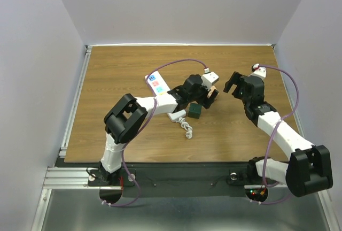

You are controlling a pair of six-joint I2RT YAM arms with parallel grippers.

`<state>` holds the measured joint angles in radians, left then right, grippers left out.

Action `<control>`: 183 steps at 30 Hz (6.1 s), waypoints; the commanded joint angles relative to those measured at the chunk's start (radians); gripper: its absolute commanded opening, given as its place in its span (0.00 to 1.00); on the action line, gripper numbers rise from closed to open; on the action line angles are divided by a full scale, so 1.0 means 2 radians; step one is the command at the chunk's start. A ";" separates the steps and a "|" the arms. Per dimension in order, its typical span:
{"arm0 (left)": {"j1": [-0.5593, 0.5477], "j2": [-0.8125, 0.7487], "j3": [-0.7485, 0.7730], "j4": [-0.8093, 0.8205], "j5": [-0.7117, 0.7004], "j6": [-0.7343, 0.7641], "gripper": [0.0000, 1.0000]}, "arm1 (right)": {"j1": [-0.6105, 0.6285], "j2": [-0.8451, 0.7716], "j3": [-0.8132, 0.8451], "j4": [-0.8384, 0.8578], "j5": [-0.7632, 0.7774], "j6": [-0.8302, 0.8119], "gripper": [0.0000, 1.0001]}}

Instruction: Insert the plug

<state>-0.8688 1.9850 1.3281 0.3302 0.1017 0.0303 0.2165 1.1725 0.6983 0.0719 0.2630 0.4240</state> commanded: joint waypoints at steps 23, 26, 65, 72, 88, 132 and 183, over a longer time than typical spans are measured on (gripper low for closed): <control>0.001 0.107 0.113 -0.009 0.017 0.052 0.48 | -0.006 -0.069 0.037 -0.051 -0.015 -0.015 1.00; 0.003 0.110 0.128 -0.031 0.046 0.054 0.13 | -0.007 -0.074 0.040 -0.051 -0.025 -0.026 1.00; -0.002 0.113 0.233 -0.108 -0.118 -0.221 0.91 | -0.035 -0.082 0.093 -0.083 -0.007 0.000 1.00; -0.014 0.171 0.320 -0.164 -0.147 -0.208 0.99 | -0.036 -0.086 0.090 -0.083 -0.019 0.001 1.00; -0.021 0.220 0.362 -0.200 -0.149 -0.192 0.98 | -0.038 -0.096 0.086 -0.083 -0.030 0.004 1.00; 0.137 -0.095 0.028 -0.020 0.340 -0.217 0.00 | -0.044 -0.119 0.077 -0.007 -0.322 -0.123 1.00; 0.126 -0.125 -0.093 0.856 0.498 -1.068 0.00 | -0.021 -0.037 0.154 0.072 -0.764 -0.251 1.00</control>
<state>-0.5957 1.7695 1.0653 1.2713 1.0843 -1.9926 0.1585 1.1023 0.9409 0.1684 -1.2194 -0.0570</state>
